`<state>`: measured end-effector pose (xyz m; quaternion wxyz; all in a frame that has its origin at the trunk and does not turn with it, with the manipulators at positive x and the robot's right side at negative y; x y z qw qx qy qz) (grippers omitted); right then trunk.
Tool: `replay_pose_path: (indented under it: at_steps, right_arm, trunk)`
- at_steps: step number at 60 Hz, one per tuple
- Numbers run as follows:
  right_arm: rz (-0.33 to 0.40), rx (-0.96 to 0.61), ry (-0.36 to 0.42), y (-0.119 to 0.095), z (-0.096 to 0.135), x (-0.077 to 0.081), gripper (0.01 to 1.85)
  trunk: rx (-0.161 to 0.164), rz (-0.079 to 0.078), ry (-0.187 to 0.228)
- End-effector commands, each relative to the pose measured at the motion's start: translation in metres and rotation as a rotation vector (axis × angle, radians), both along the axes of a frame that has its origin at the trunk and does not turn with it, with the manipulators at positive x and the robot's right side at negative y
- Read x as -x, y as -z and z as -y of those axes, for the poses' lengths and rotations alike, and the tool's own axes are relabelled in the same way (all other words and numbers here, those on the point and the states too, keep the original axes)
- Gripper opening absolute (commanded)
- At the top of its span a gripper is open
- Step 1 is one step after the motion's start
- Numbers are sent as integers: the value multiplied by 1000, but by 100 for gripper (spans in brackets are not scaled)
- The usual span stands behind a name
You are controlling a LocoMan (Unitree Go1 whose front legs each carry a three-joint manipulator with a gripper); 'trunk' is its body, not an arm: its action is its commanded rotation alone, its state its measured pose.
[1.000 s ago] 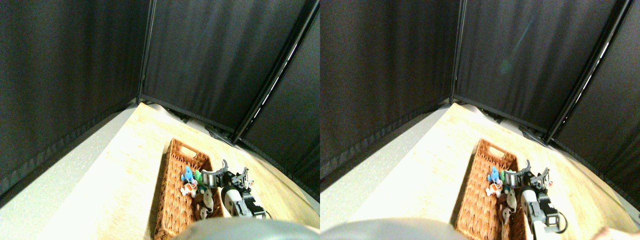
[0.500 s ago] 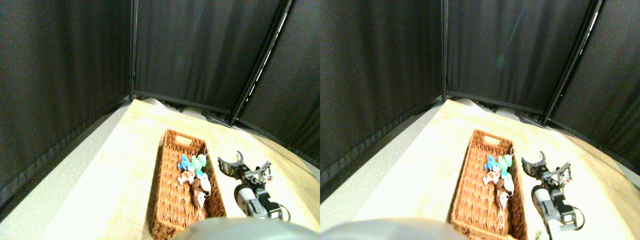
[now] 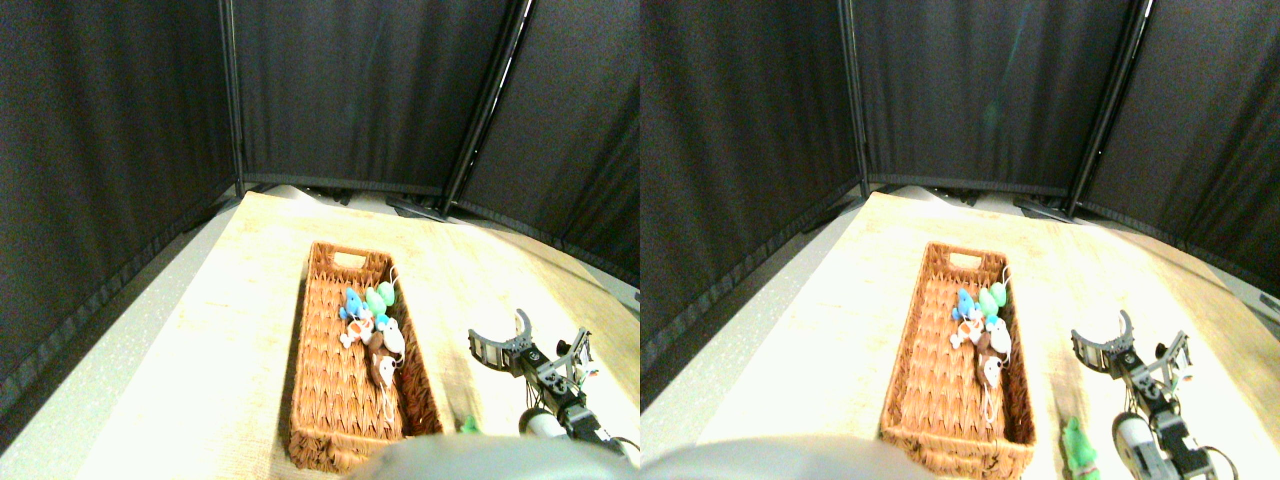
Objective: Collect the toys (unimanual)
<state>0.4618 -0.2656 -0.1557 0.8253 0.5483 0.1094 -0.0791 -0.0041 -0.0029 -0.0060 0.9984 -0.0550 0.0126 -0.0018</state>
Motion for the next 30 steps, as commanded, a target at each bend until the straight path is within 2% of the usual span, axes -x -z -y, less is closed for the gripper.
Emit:
replay_pose_path:
  at_steps: [1, 11, 24, 30]
  right_arm:
    - [11, -37, 25, 2, -1, 9, 88]
    - [1, -61, 78, 12, -2, 31, 89]
    - [13, -53, 55, 7, -6, 43, 95]
    - [17, -48, 56, 2, -10, 51, 91]
  trunk:
    - [7, -26, 41]
    - [-4, -33, 61]
    - [-10, -31, 79]
    - [-8, -29, 84]
